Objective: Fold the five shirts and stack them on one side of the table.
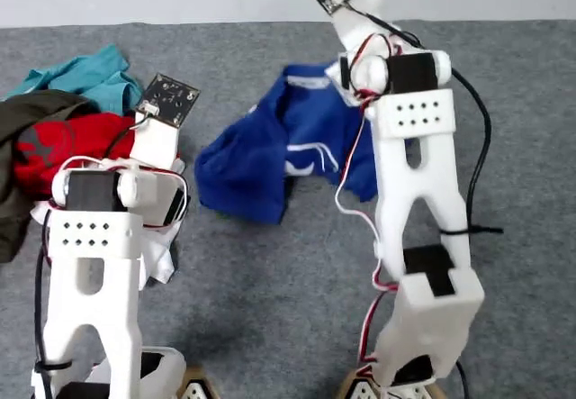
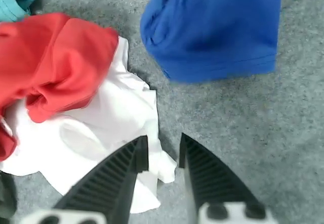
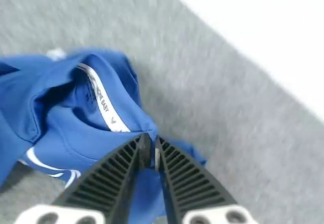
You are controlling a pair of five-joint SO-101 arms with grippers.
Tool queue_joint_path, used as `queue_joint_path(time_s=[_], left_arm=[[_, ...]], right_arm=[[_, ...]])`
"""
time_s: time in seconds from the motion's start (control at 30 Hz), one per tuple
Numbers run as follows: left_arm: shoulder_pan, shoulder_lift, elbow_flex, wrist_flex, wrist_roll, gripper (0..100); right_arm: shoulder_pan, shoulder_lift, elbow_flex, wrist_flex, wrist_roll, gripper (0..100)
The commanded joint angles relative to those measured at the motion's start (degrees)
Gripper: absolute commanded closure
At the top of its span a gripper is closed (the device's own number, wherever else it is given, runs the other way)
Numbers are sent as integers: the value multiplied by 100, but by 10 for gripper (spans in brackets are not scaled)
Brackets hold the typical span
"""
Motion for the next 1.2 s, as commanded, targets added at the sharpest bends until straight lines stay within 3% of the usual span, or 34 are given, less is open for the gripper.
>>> queue_joint_path(time_s=[0.0, 0.3, 0.63, 0.8, 1.17], left_arm=[[9, -176, -31, 105, 308, 889], [9, -176, -31, 105, 422, 889], [-396, -1099, -92, -62, 422, 889], [-1204, -1881, -92, -316, 422, 889], [-2629, -2453, -75, -343, 387, 889]], right_arm=[[-224, -840, -299, -92, 35, 988], [-593, -1710, -290, 207, 44, 988], [-2149, -1314, -255, 1842, 9, 988], [-2809, -813, -264, 1640, 18, 988], [-4154, -48, -290, 180, 88, 988]])
